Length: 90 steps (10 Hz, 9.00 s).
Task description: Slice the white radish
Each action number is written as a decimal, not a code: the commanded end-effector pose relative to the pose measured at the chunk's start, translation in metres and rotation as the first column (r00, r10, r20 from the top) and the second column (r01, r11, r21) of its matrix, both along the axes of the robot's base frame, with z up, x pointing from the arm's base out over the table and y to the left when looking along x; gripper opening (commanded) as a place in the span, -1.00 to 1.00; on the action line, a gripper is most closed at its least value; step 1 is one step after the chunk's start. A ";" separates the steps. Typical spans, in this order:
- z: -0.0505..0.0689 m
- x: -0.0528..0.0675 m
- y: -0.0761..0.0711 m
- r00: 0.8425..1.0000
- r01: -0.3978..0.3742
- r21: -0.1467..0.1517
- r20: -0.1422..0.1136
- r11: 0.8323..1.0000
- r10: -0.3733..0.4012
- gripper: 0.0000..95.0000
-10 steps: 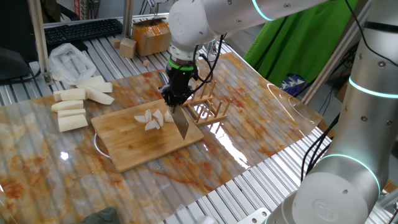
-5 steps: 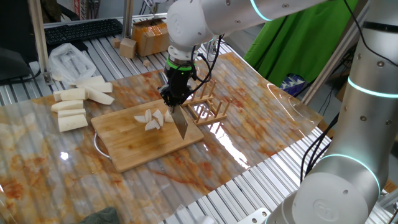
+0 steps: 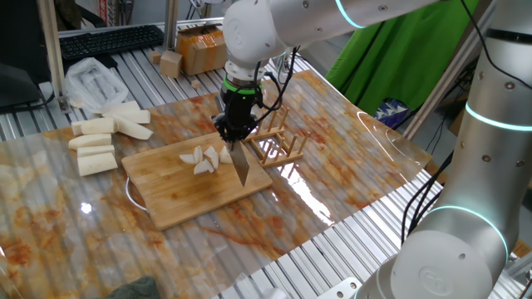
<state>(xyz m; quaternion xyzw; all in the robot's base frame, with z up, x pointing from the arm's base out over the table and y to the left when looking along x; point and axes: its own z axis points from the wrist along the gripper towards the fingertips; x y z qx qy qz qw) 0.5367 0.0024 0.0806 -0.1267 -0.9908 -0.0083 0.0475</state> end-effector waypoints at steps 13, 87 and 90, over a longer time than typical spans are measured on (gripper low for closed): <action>-0.001 0.000 -0.005 1.000 0.024 0.028 -0.007 0.999 -0.024 -1.00; -0.003 -0.009 -0.003 1.000 0.010 0.015 -0.030 1.000 -0.010 -1.00; -0.001 -0.009 -0.009 1.000 -0.004 0.007 -0.028 1.000 0.004 -1.00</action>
